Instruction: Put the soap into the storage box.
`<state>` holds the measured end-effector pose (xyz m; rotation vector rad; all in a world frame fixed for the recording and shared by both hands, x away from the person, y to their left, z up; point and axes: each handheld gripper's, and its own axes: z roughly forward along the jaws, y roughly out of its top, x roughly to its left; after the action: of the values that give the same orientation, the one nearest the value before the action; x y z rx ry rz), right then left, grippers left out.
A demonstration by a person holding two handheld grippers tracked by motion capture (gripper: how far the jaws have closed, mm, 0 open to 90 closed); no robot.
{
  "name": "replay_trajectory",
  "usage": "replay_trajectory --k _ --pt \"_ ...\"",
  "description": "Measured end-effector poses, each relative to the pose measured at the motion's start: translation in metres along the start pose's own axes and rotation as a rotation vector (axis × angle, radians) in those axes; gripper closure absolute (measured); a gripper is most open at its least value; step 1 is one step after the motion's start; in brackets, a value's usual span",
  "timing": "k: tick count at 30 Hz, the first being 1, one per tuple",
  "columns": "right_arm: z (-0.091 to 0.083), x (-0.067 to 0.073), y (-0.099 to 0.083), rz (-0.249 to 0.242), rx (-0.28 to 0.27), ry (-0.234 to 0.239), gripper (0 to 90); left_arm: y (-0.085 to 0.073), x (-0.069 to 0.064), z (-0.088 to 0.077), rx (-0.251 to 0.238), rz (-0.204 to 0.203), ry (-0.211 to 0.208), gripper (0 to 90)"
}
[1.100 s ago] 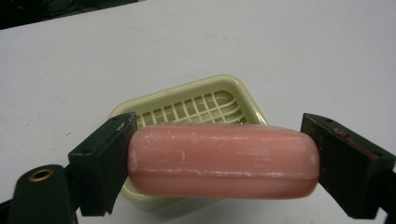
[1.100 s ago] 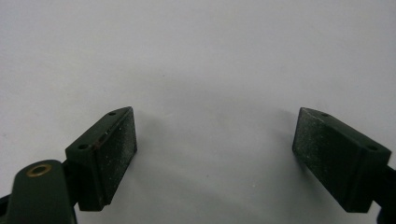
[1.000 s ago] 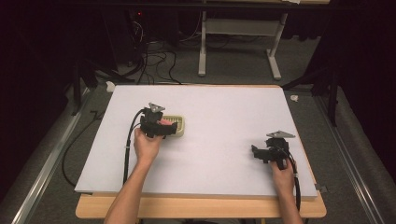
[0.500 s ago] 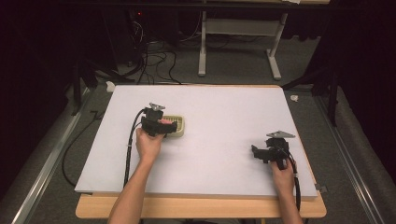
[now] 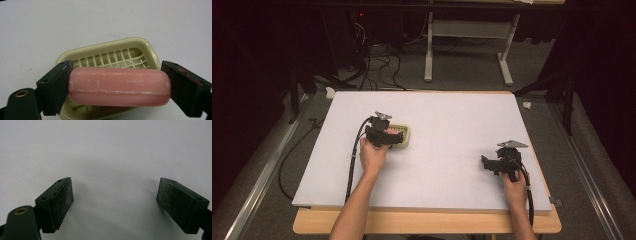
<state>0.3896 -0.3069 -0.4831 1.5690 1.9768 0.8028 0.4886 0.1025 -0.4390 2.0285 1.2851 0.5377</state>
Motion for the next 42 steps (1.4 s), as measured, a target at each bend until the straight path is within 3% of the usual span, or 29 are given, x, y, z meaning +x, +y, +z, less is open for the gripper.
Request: replay_trajectory --k 4,8,18,42 --pt "0.000 0.000 0.000 0.000 0.000 0.000 14.4 0.000 0.000 0.000 0.002 0.004 0.001 14.1" --pt "0.000 0.000 0.000 0.000 0.000 0.000 14.4 -0.002 -0.002 0.002 0.020 0.034 0.017 13.6" --pt "0.000 0.000 0.000 0.000 0.000 0.000 14.4 -0.004 -0.006 0.011 0.053 0.033 0.026 13.6" --pt "0.000 0.000 0.000 0.000 0.000 0.000 14.4 -0.004 -0.003 0.018 0.052 0.010 0.043 13.6"
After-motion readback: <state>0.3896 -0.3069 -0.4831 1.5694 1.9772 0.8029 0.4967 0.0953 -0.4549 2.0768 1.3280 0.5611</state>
